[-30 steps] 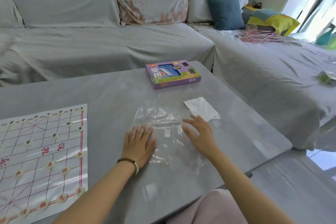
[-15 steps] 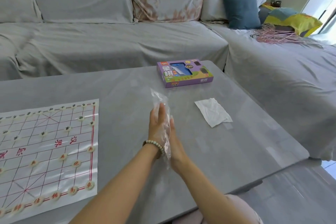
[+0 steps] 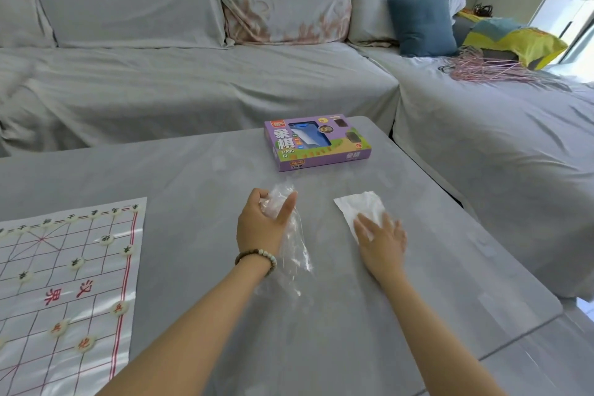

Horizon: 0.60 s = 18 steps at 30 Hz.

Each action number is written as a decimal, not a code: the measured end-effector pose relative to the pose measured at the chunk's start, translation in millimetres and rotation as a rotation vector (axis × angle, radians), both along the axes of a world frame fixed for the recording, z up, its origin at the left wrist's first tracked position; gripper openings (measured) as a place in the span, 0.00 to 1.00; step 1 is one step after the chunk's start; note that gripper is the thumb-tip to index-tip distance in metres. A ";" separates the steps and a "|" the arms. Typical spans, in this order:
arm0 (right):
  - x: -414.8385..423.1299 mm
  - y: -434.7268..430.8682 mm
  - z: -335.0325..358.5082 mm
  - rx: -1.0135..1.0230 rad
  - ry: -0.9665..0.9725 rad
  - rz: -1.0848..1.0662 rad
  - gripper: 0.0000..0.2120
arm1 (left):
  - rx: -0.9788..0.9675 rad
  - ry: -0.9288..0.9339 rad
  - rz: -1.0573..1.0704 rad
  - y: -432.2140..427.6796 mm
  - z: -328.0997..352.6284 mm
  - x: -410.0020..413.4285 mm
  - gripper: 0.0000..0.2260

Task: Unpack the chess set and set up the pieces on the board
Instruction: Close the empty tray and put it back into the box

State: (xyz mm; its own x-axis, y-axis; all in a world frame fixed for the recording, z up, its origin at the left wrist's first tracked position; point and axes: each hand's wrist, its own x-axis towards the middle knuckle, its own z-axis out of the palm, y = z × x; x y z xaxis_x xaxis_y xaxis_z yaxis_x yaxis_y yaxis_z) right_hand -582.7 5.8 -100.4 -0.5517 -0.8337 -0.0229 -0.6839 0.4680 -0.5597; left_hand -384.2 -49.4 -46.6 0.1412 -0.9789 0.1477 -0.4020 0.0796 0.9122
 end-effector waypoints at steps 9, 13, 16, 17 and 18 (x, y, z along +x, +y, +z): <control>72.9 16.0 35.8 -0.393 -0.708 0.248 0.15 | 0.271 0.031 -0.128 -4.6 -10.7 -9.0 0.30; 119.4 30.0 52.3 -0.317 -0.657 0.474 0.18 | 0.501 0.494 -0.130 4.7 13.3 8.6 0.49; 157.8 41.7 64.4 -0.374 -0.616 0.580 0.13 | 0.519 0.610 -0.086 21.8 29.0 38.7 0.32; 177.5 45.7 70.6 -0.422 -0.617 0.571 0.14 | 0.494 0.646 -0.018 25.7 33.0 58.4 0.29; 190.7 48.5 75.1 -0.487 -0.623 0.537 0.16 | 0.477 0.684 0.037 26.7 38.3 70.7 0.29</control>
